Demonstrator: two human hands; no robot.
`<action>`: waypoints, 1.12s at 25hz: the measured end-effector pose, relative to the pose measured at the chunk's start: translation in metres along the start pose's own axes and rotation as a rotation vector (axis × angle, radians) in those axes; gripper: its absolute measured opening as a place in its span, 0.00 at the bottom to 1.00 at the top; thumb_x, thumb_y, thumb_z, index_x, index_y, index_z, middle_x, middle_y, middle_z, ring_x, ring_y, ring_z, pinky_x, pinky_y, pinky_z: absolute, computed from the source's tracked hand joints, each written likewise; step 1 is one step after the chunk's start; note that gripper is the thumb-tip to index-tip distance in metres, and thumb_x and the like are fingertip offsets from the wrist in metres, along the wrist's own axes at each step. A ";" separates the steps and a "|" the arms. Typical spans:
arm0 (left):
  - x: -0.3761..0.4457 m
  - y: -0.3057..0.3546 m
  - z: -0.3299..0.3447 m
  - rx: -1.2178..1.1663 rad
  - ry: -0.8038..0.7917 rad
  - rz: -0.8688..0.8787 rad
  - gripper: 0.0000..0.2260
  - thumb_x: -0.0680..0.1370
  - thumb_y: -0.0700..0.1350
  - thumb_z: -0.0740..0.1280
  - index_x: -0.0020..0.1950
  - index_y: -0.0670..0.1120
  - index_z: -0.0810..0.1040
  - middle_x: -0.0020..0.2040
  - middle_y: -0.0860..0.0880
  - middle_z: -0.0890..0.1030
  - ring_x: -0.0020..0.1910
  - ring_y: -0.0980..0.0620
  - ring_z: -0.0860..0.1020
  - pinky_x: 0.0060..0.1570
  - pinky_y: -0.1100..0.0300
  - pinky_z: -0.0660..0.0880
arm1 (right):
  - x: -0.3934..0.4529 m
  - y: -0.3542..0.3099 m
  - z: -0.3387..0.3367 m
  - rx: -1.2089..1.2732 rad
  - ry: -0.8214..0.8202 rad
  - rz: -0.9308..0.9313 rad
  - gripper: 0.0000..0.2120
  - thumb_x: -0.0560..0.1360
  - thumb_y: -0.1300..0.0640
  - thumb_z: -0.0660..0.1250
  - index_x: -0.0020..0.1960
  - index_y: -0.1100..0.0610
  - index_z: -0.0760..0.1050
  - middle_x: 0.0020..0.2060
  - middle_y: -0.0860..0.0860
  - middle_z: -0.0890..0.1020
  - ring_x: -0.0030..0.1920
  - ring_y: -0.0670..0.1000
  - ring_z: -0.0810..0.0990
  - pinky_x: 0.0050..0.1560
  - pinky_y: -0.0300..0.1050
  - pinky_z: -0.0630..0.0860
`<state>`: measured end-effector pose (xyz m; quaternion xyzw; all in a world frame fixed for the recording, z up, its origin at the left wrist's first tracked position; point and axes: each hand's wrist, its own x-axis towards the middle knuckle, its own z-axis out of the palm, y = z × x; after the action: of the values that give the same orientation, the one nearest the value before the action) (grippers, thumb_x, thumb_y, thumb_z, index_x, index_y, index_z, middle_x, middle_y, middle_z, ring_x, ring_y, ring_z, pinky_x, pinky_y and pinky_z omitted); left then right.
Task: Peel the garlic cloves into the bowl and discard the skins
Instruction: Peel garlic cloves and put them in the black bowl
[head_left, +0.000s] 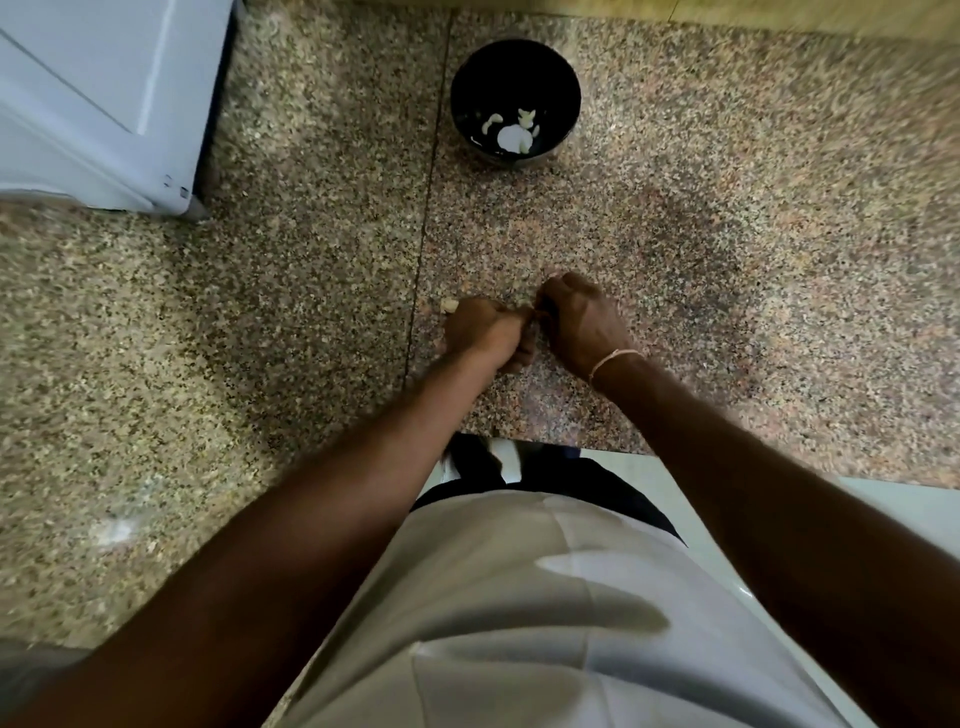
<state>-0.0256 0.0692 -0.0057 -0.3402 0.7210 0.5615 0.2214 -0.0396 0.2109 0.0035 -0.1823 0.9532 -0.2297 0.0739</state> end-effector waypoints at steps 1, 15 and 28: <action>-0.002 0.001 0.000 0.011 0.013 0.002 0.11 0.80 0.48 0.75 0.47 0.40 0.85 0.32 0.45 0.86 0.29 0.46 0.85 0.28 0.56 0.80 | -0.001 -0.001 0.001 -0.005 0.004 -0.014 0.04 0.83 0.62 0.64 0.53 0.61 0.76 0.48 0.55 0.78 0.44 0.53 0.76 0.43 0.49 0.79; -0.030 0.012 0.011 -0.152 -0.087 0.192 0.05 0.84 0.42 0.68 0.51 0.44 0.81 0.46 0.41 0.87 0.41 0.44 0.88 0.36 0.50 0.84 | -0.017 0.015 -0.028 0.396 0.137 -0.008 0.06 0.80 0.63 0.67 0.54 0.59 0.82 0.46 0.52 0.85 0.44 0.50 0.82 0.44 0.37 0.77; -0.065 0.035 0.012 -0.525 -0.072 0.067 0.05 0.83 0.42 0.71 0.49 0.42 0.84 0.42 0.42 0.87 0.38 0.46 0.87 0.32 0.55 0.83 | -0.011 0.025 -0.053 0.672 0.097 0.003 0.07 0.79 0.58 0.69 0.55 0.52 0.83 0.45 0.46 0.86 0.45 0.46 0.86 0.45 0.54 0.84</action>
<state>-0.0083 0.1014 0.0598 -0.3416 0.5534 0.7480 0.1325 -0.0486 0.2573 0.0392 -0.1352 0.8269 -0.5392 0.0849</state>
